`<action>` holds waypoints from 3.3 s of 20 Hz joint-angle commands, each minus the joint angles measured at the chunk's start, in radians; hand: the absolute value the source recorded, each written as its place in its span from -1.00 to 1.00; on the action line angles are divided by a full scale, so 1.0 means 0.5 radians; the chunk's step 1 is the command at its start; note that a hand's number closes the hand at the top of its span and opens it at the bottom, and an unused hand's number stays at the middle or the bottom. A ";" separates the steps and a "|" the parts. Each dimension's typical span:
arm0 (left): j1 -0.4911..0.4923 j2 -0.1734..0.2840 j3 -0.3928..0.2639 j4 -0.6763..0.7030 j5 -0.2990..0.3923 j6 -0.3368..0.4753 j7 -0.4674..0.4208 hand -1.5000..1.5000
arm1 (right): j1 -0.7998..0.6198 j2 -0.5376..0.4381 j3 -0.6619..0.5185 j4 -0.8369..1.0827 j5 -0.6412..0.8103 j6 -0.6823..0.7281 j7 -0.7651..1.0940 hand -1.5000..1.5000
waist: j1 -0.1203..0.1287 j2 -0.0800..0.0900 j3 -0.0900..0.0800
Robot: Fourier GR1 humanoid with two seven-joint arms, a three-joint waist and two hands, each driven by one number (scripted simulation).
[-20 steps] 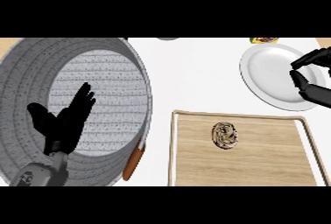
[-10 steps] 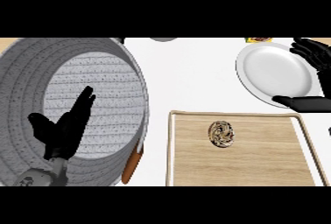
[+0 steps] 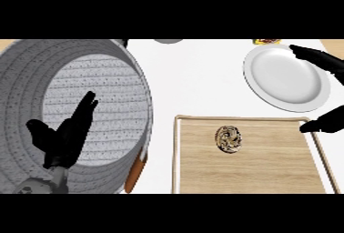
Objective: Pick the cupcake from the tray and place it in the plate
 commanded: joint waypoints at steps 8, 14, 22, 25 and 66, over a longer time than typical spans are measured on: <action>0.159 -0.111 -0.099 0.146 0.003 0.031 0.097 0.00 | -0.065 0.057 0.363 -0.430 0.261 0.062 0.611 -1.00 | -0.034 0.019 -0.044; 0.174 -0.081 -0.074 0.211 -0.008 -0.021 0.018 0.00 | 0.062 0.204 0.548 -0.461 0.542 -0.109 0.703 -1.00 | -0.017 0.034 -0.042; 0.191 -0.067 -0.078 0.184 0.018 -0.047 0.064 0.00 | 0.114 0.296 0.648 -0.522 0.546 -0.017 0.873 -1.00 | -0.014 0.033 -0.041; 0.146 -0.118 -0.097 0.259 -0.035 -0.008 0.021 0.00 | 0.221 0.393 0.769 -0.631 0.656 -0.110 0.913 -1.00 | -0.039 0.034 -0.041; 0.157 -0.077 -0.048 0.133 -0.004 -0.054 0.096 0.00 | 0.035 1.123 0.969 -0.050 1.659 -0.647 1.609 1.00 | -0.014 0.031 -0.045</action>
